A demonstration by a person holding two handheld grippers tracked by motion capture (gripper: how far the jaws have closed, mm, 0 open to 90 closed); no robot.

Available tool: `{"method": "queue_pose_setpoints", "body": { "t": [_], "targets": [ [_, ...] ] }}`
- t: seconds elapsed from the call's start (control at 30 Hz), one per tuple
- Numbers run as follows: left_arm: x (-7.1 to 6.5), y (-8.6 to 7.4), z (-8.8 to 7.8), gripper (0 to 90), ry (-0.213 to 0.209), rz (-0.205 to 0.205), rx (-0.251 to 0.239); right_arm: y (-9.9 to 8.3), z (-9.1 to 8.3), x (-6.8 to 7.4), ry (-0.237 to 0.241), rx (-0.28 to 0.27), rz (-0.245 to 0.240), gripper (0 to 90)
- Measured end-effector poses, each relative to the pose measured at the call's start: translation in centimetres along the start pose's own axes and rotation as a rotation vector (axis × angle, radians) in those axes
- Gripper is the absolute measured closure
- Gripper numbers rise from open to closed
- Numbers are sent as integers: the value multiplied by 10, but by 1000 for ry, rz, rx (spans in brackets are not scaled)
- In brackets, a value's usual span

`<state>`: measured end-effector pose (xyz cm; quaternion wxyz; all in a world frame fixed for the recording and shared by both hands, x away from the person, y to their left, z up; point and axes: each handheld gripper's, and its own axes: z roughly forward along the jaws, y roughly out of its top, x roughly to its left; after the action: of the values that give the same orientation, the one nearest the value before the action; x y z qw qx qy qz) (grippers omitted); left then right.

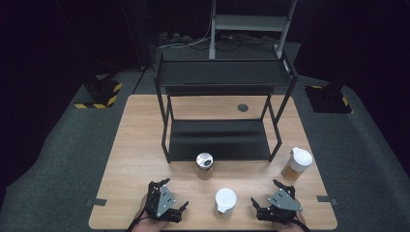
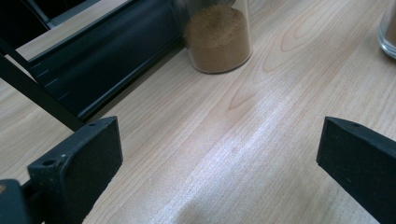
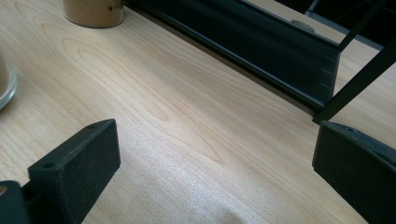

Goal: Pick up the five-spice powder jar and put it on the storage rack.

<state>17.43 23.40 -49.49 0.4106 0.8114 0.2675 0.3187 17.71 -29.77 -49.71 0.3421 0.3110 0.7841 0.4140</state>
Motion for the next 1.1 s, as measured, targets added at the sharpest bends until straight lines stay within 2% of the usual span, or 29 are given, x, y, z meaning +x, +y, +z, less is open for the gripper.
{"method": "queue_pose_setpoints", "body": {
  "t": [0.23, 0.37, 0.63, 0.7, 0.73, 0.87, 1.1],
  "targets": [
    [1, 0, 0, 7, -2, -3, -1, -1, 0, -2, -6, -4, 31, 3],
    [2, -1, 0, 7, -2, -16, -3, -1, 0, -1, -10, -3, 32, 3],
    [2, -2, -2, 7, -4, -17, -9, -1, 0, -2, -7, -3, 37, 3],
    [3, -2, -2, 7, -6, -25, -8, -2, -1, -3, -7, -10, 47, 3],
    [6, -3, -2, 7, -15, -48, -13, -3, -2, -4, -3, -11, 53, 3],
    [13, -7, -4, 7, -27, -95, -29, -3, -2, -4, -4, -12, 57, 3],
    [17, -11, -8, 4, -34, -110, -46, -2, -1, -4, -2, -10, 46, 3]
  ]
}}
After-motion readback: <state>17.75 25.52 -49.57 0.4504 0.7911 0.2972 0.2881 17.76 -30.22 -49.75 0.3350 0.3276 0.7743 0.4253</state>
